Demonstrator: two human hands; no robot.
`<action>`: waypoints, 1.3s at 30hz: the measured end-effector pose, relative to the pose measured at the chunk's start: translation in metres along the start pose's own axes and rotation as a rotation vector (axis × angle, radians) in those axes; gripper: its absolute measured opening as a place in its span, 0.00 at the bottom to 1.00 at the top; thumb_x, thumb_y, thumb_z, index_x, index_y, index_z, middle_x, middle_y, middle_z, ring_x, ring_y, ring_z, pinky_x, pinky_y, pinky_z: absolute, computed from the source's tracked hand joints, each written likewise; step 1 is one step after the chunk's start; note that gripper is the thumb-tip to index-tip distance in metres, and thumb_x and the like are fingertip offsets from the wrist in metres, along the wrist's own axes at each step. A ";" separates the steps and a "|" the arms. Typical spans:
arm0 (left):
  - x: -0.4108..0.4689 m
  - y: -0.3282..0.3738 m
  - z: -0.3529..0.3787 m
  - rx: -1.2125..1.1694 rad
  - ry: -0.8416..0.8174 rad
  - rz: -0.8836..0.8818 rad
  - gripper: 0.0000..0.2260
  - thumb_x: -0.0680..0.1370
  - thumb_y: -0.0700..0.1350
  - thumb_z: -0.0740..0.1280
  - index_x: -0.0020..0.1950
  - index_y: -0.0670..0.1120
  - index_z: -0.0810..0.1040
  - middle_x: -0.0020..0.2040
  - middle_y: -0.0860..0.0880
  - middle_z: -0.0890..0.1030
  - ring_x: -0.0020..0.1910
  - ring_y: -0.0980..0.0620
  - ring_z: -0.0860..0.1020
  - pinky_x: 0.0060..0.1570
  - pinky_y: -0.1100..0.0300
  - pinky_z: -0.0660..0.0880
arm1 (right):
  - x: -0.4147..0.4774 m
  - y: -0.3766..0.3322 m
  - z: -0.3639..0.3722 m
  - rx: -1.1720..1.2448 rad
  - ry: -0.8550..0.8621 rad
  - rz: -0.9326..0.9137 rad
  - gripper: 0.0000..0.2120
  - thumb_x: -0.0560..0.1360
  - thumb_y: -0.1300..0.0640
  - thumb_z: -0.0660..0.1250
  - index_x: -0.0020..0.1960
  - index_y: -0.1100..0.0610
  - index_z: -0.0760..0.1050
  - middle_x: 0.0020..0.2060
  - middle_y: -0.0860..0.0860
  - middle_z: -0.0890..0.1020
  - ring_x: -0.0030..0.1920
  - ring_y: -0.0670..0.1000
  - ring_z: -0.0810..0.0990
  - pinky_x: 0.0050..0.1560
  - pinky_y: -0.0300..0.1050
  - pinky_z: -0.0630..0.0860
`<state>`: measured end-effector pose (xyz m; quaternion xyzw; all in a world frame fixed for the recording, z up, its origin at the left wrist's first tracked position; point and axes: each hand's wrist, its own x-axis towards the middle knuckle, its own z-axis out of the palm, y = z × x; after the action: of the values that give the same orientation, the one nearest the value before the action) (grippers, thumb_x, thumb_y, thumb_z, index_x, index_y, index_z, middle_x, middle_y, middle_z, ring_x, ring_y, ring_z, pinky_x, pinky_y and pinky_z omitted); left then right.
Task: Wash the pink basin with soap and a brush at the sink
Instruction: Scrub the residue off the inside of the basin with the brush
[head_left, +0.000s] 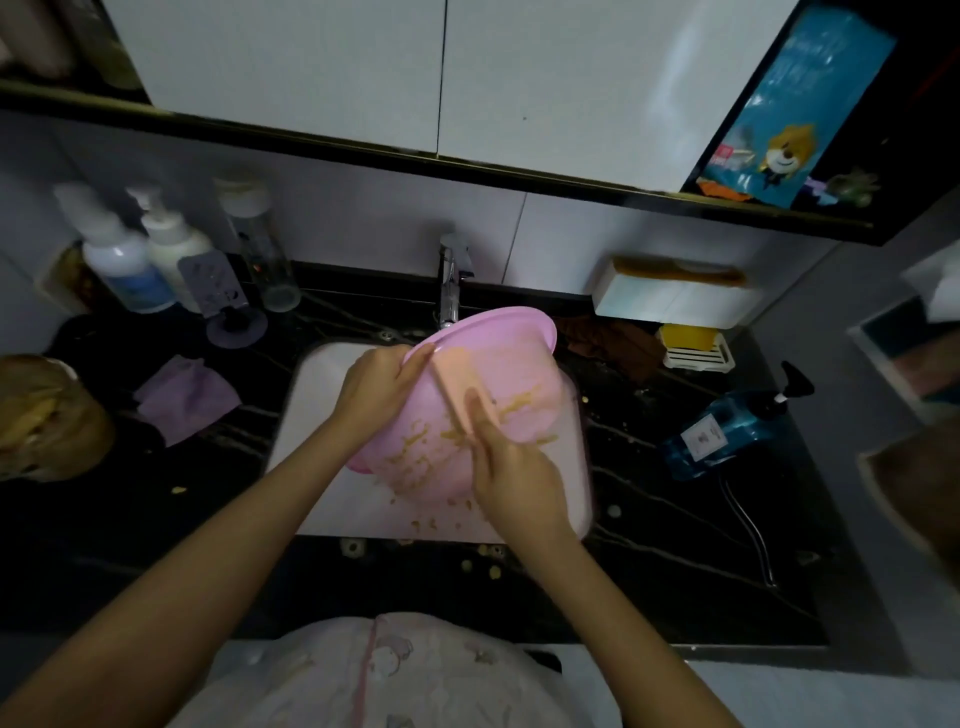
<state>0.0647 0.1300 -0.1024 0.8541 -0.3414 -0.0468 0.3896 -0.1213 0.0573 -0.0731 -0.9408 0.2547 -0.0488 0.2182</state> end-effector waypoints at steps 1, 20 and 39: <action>0.001 0.000 0.000 0.001 -0.004 0.008 0.25 0.76 0.63 0.50 0.34 0.45 0.72 0.34 0.44 0.79 0.37 0.43 0.76 0.38 0.52 0.70 | 0.002 0.000 0.003 -0.056 0.017 -0.036 0.26 0.81 0.50 0.52 0.76 0.41 0.47 0.36 0.57 0.79 0.36 0.61 0.78 0.32 0.47 0.65; 0.004 -0.009 -0.003 -0.004 0.004 -0.040 0.21 0.76 0.61 0.51 0.31 0.49 0.68 0.31 0.48 0.74 0.35 0.45 0.74 0.35 0.57 0.64 | -0.015 0.014 0.019 0.120 0.274 0.198 0.25 0.81 0.52 0.53 0.76 0.49 0.53 0.27 0.57 0.77 0.26 0.55 0.74 0.28 0.41 0.61; 0.001 -0.010 0.000 0.042 -0.011 -0.026 0.26 0.76 0.61 0.50 0.37 0.42 0.75 0.36 0.44 0.79 0.38 0.43 0.76 0.37 0.56 0.66 | -0.017 0.011 0.029 0.122 0.311 0.214 0.26 0.79 0.52 0.53 0.76 0.47 0.52 0.27 0.57 0.78 0.27 0.58 0.74 0.28 0.47 0.66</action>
<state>0.0707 0.1340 -0.1088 0.8662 -0.3332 -0.0492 0.3691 -0.1350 0.0687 -0.1033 -0.8745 0.3806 -0.1853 0.2368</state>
